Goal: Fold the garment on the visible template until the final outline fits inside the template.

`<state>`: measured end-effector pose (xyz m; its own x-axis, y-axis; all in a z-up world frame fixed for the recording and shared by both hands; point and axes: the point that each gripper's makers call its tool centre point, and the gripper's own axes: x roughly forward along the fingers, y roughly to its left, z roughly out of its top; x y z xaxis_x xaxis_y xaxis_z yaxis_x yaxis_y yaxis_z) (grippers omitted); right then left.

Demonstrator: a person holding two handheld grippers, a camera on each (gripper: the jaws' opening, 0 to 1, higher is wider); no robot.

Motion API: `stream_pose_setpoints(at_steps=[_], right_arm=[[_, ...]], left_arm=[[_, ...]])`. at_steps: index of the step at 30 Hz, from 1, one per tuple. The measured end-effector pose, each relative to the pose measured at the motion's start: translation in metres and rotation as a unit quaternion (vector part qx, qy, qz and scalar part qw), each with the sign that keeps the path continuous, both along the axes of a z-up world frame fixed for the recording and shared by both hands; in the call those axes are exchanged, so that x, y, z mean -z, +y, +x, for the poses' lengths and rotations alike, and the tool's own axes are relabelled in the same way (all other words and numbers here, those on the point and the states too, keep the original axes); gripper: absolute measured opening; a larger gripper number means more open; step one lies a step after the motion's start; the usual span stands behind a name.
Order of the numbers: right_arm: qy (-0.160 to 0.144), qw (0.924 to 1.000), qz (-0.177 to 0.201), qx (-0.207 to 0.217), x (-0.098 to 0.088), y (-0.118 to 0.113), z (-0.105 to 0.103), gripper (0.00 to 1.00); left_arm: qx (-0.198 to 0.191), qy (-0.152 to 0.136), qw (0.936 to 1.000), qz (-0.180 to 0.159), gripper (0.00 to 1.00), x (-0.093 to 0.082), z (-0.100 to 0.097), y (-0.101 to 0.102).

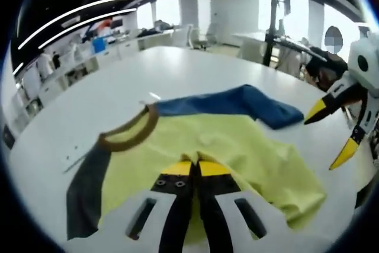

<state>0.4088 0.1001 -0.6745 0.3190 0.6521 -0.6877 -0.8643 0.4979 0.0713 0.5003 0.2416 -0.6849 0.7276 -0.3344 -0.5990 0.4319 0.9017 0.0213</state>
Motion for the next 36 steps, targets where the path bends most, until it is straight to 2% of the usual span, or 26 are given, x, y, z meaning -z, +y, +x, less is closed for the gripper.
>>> stream_pose_setpoints(at_steps=[8,18,22,23,26,32,36], right_arm=[[0.007,1.0,-0.002,0.006,0.008,-0.002,0.001,0.51],[0.006,0.9999,-0.006,0.011,0.011,-0.004,0.002,0.51],[0.006,0.9998,-0.005,0.015,0.011,-0.005,0.002,0.51],[0.007,0.9998,-0.007,0.016,0.012,-0.006,0.001,0.51],[0.005,0.9998,-0.01,0.017,0.012,-0.007,0.001,0.51],[0.006,0.9997,-0.005,0.024,0.01,-0.009,-0.001,0.51],[0.007,0.9997,-0.001,0.025,0.008,-0.01,-0.005,0.51]], left_arm=[[0.0,0.012,0.9999,0.011,0.0,0.021,0.008,-0.001],[0.003,0.014,0.9995,0.029,0.0,0.031,0.007,-0.001],[-0.005,0.012,0.9995,0.029,0.02,0.027,0.006,0.0],[-0.014,0.014,0.9997,0.017,0.05,0.022,0.005,0.0],[-0.016,-0.002,0.9998,0.01,0.16,0.011,0.007,0.0],[-0.013,-0.012,0.9998,-0.004,0.34,-0.012,-0.005,0.004],[-0.017,-0.018,0.9997,-0.001,0.33,-0.026,-0.022,0.017]])
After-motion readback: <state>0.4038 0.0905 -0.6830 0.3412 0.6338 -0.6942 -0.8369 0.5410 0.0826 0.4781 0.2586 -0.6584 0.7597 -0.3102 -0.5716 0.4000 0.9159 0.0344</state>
